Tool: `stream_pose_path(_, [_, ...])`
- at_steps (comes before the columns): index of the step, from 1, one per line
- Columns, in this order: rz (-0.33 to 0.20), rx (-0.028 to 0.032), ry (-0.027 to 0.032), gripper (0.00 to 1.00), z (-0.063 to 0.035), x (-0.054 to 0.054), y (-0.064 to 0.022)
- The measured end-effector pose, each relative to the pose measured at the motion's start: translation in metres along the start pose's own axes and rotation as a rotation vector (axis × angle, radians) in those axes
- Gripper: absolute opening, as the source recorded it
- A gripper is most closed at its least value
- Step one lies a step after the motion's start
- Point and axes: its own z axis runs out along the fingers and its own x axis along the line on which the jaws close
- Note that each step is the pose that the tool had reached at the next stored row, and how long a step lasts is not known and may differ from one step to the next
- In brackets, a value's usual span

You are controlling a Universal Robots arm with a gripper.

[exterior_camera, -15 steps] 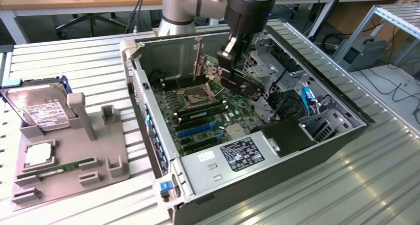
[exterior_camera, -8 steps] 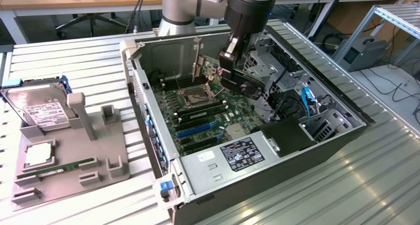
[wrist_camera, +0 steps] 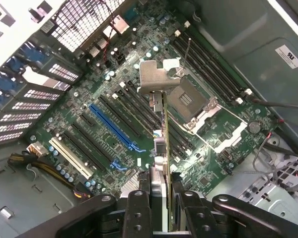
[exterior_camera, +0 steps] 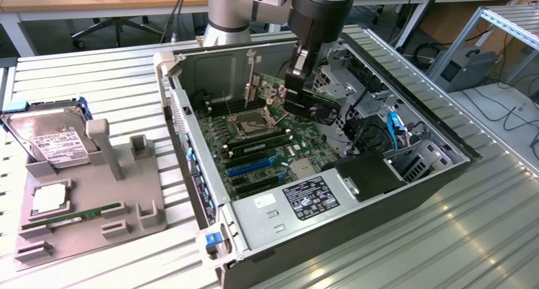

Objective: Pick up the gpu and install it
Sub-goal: 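Insert the gpu into the slot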

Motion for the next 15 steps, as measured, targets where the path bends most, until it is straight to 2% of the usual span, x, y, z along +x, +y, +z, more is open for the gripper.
stream_pose_path(15, [-0.137,-0.0037,0.0017,0.27,0.0001,-0.0001,-0.0001])
